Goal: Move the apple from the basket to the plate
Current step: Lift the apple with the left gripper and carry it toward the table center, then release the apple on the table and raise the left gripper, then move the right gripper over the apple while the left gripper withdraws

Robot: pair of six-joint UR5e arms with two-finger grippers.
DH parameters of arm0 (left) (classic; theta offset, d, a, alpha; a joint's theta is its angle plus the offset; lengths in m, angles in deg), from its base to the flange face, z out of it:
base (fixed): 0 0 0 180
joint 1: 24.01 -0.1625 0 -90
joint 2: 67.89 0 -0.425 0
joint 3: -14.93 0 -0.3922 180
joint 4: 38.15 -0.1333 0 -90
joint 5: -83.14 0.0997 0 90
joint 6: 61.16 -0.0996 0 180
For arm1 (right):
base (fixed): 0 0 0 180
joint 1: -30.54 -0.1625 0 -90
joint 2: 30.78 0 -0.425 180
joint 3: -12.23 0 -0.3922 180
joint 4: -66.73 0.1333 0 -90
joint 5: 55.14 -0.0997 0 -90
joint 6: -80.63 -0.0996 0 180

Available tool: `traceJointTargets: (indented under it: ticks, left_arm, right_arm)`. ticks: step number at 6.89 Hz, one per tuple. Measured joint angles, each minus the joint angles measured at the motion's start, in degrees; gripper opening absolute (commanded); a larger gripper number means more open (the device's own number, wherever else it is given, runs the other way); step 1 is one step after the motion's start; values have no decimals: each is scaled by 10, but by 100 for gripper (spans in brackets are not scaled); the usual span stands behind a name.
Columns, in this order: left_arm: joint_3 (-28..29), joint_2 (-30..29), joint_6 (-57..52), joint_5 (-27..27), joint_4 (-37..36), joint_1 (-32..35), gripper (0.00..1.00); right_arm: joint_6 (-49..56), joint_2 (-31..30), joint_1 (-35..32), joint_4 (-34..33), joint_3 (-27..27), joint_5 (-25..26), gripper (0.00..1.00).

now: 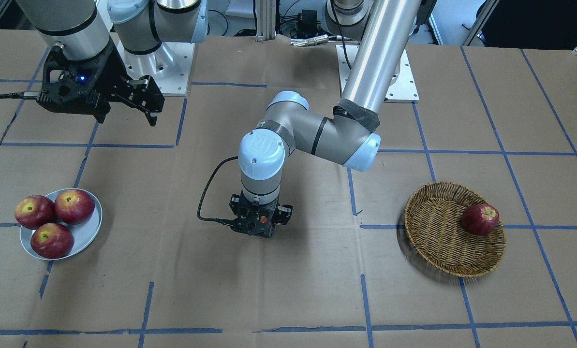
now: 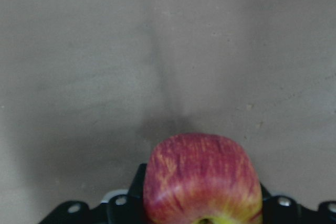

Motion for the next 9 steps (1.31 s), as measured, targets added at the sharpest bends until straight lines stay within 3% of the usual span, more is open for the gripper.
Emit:
traceJointTargets:
  ticks: [3, 7, 9]
  left_arm:
    - [45, 32, -7, 2, 77, -4, 100]
    - [170, 151, -96, 7, 336, -88, 100]
    - [181, 218, -172, 7, 404, -134, 100]
  right_arm:
    - [-1, 0, 0, 0, 0, -1, 100]
    - [-10, 11, -2, -3, 1, -1, 100]
    - [-28, 32, -17, -31, 3, -1, 100]
